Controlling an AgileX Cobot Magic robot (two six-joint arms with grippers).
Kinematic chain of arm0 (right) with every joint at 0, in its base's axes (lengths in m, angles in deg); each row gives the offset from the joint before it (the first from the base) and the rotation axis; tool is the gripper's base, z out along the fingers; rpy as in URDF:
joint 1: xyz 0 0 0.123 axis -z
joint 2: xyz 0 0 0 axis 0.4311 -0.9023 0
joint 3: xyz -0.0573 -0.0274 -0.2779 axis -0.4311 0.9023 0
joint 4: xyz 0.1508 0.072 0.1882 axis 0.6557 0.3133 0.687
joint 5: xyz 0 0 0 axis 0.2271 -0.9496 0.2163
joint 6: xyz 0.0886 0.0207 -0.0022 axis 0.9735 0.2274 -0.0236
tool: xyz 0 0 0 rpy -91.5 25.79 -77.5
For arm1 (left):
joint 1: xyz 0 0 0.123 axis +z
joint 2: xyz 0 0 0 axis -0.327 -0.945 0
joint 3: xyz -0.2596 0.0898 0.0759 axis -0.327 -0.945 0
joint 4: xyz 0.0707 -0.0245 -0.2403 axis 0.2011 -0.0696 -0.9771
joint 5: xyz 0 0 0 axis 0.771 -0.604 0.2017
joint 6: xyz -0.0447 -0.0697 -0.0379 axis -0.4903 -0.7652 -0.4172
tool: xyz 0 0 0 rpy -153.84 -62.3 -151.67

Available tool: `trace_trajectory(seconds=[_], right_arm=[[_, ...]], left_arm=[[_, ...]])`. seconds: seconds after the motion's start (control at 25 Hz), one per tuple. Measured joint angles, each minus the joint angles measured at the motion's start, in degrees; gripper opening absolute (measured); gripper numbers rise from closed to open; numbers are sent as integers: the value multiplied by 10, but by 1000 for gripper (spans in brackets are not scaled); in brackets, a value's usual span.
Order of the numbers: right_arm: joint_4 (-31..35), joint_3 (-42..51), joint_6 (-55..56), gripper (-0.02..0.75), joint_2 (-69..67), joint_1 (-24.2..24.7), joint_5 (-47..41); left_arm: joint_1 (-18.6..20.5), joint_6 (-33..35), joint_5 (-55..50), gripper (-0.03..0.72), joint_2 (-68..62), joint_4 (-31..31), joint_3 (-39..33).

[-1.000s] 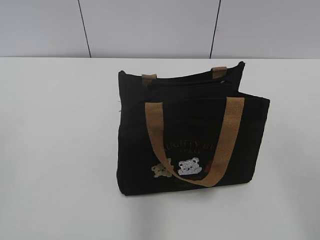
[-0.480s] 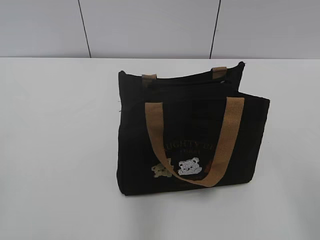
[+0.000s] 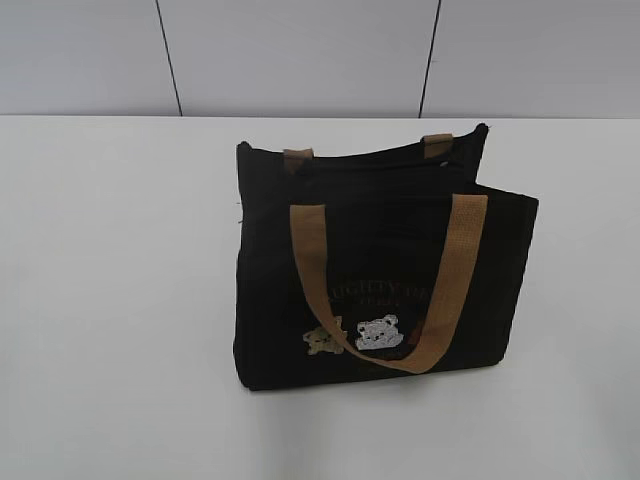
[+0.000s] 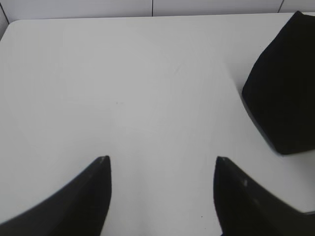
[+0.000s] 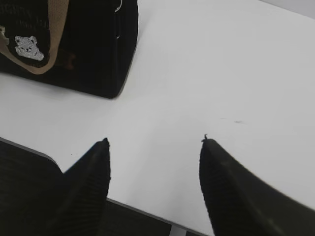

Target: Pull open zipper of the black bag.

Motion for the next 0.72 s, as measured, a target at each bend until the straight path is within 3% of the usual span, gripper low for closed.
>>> trace_trajectory(seconds=[0.52,0.72], right_arm=[[20,0,13,440,3,5,0],[22,0,13,440,3,69,0]], left_arm=[[11,2,0,476,0,-9,0],[41,2,0,453,0,-10,0]])
